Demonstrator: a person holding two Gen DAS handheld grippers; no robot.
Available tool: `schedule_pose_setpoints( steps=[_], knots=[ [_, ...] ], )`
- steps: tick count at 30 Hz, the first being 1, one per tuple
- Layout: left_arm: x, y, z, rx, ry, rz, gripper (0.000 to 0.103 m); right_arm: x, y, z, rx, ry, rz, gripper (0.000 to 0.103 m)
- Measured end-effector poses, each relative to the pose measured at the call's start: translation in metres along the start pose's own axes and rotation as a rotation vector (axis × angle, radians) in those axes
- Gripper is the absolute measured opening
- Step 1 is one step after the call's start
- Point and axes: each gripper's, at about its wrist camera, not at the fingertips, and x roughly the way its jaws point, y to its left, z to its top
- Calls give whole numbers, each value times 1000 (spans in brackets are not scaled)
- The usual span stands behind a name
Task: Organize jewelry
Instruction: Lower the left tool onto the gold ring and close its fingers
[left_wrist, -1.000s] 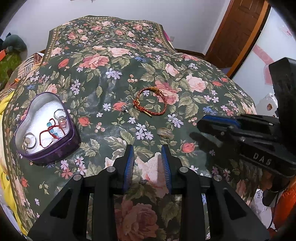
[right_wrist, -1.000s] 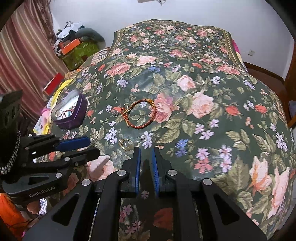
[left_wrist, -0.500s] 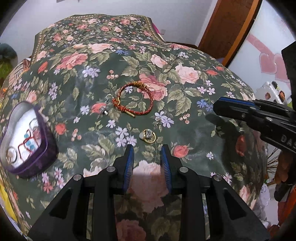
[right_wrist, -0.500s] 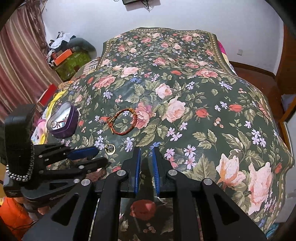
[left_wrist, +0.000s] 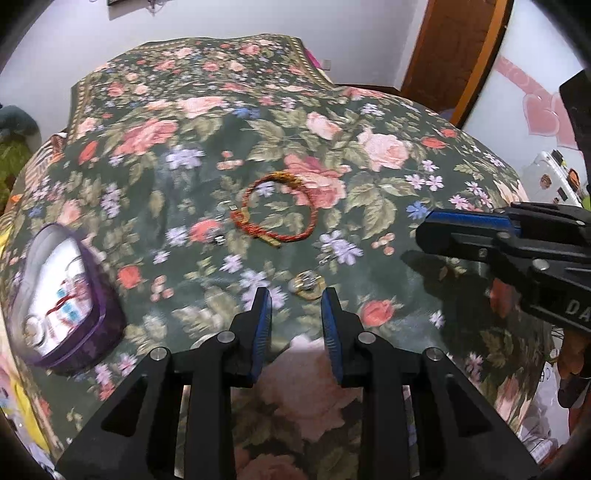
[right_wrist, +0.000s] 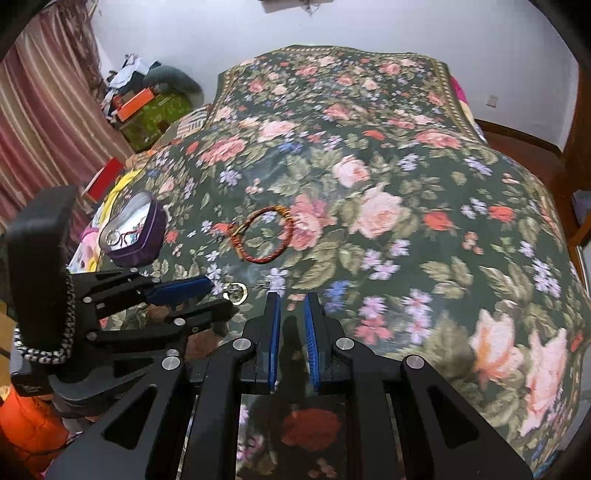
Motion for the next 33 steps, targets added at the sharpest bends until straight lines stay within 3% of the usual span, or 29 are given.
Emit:
schedule_pose_setpoints(
  steps=[9, 17, 33],
  knots=[
    [-19, 35, -18, -82, -14, 23, 29, 32, 31, 5, -96, 63, 24, 12],
    [-18, 35, -21, -84, -27, 7, 29, 49, 40, 4, -121, 112, 14, 12],
    [-19, 36, -22, -92, -30, -10, 29, 43, 44, 7, -144, 51, 11, 7]
  ],
)
